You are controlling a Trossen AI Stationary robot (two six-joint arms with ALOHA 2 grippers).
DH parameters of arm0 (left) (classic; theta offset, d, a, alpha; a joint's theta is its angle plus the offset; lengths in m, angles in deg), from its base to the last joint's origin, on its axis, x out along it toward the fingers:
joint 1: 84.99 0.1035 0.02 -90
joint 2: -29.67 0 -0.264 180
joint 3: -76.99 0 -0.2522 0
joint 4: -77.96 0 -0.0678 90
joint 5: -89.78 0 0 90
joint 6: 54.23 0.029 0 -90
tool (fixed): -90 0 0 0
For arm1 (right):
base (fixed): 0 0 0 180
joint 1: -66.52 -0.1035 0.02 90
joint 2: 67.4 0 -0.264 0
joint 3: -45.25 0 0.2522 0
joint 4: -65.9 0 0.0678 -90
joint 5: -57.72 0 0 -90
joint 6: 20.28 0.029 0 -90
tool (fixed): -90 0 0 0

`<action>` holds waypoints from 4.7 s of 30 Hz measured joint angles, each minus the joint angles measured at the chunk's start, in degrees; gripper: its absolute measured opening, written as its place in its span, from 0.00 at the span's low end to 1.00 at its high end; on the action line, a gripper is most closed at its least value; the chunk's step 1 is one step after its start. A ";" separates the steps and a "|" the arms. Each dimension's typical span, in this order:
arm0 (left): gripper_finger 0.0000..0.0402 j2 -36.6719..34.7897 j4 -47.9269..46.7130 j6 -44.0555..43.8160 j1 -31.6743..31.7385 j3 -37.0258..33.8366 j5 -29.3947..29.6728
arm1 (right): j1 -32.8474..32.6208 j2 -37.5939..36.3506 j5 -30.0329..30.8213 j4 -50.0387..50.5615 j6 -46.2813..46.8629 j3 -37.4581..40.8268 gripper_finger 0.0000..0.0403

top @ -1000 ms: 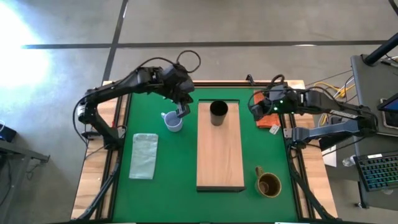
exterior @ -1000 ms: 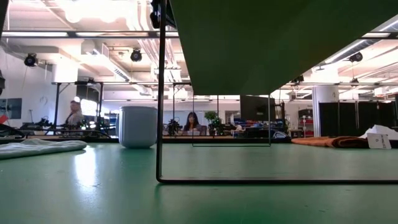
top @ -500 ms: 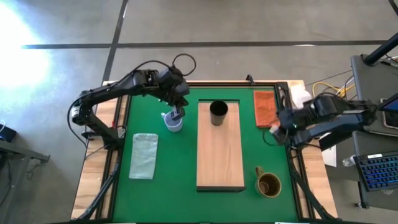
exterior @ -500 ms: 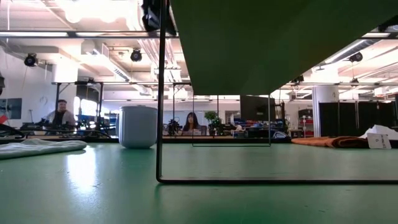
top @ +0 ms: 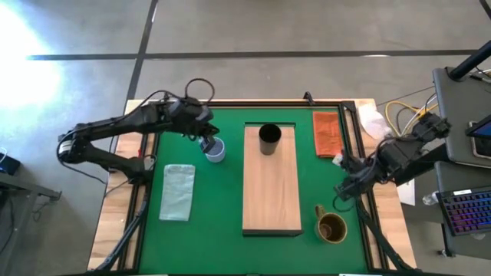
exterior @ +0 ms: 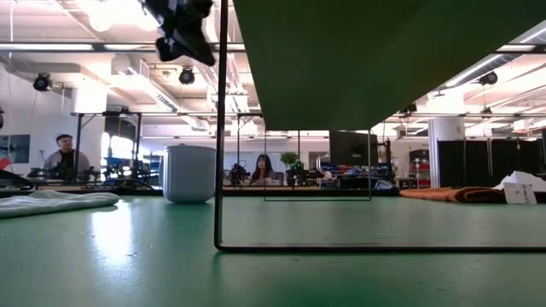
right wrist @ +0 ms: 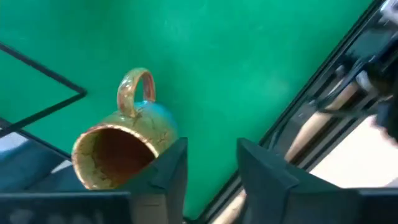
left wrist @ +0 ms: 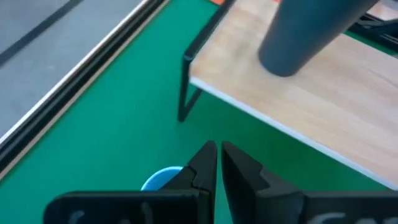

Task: Stack small to large cups/mugs on shelf
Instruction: Put the green cup on the shelf aligned with the black cup

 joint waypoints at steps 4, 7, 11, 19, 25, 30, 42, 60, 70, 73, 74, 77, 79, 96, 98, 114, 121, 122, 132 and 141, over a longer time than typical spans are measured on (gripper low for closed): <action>0.02 -2.85 -0.39 -4.50 1.12 -2.90 1.50 | -4.67 3.07 0.45 -4.93 10.42 0.12 0.42; 0.02 -3.87 -0.51 -7.97 2.47 -4.64 2.55 | -8.92 6.41 2.07 -8.00 21.71 0.14 0.46; 0.02 -4.54 -0.26 -8.49 3.97 -6.80 2.64 | -13.94 12.35 1.49 -11.85 32.57 -1.24 0.49; 0.02 -4.45 1.10 -2.97 5.04 -8.21 1.97 | -15.99 26.96 -0.87 -5.78 33.15 -10.15 0.47; 0.02 -4.45 3.40 -0.70 6.45 -8.21 -1.02 | -16.03 31.51 -2.40 1.13 33.58 -12.59 0.46; 0.02 -4.45 3.29 -0.75 6.83 -8.37 -2.51 | -16.04 31.52 -2.45 0.31 33.56 -11.59 0.46; 0.02 -4.54 2.80 -1.52 6.83 -8.71 -2.58 | -15.90 29.02 1.10 -1.35 33.77 -12.67 0.46; 0.02 -4.56 5.37 -2.75 6.83 -8.82 -2.65 | -15.26 28.37 53.51 -4.67 21.47 -34.22 0.46; 0.02 -4.59 7.36 -2.71 6.83 -8.82 -2.83 | -10.25 28.35 56.53 0.89 -6.68 -49.93 0.45; 0.02 -4.58 7.38 -2.70 6.83 -8.82 -3.20 | -7.80 28.61 49.91 6.77 -10.85 -53.60 0.45; 0.02 -4.58 7.39 -2.69 6.82 -8.82 -3.27 | -7.05 28.60 47.97 8.29 -12.22 -54.40 0.45; 0.02 -4.58 7.52 -2.69 6.78 -8.82 -4.77 | -4.85 27.85 42.77 8.30 -20.57 -54.94 0.45; 0.02 -4.59 7.97 -2.69 6.75 -8.82 -6.70 | -3.33 27.72 38.23 8.35 -25.39 -54.90 0.45; 0.02 -4.57 21.07 -11.39 6.26 -8.84 -7.14 | -17.21 22.90 8.44 8.46 -62.25 -38.09 0.45; 0.02 -4.69 20.87 -11.59 5.92 -8.84 -7.32 | -22.10 22.34 9.35 8.40 -59.65 -34.48 0.45; 0.02 -4.62 21.28 -11.30 5.27 -8.89 -7.64 | -31.99 28.66 13.00 -2.43 -60.78 -21.46 0.45; 0.02 -4.62 21.29 -11.34 5.27 -8.91 -7.63 | -31.46 28.72 12.49 -11.15 -55.16 -16.20 0.45; 0.02 -4.62 21.27 -11.34 5.27 -8.91 -7.63 | -31.22 28.72 12.48 -12.21 -54.52 -15.62 0.45; 0.02 -4.62 21.27 -11.26 5.27 -8.93 -7.63 | -27.26 28.87 12.00 -19.29 -55.07 -10.18 0.45; 0.02 -4.62 21.25 -11.00 5.27 -8.95 -7.63 | -27.24 28.90 10.11 -24.42 -53.35 -6.22 0.45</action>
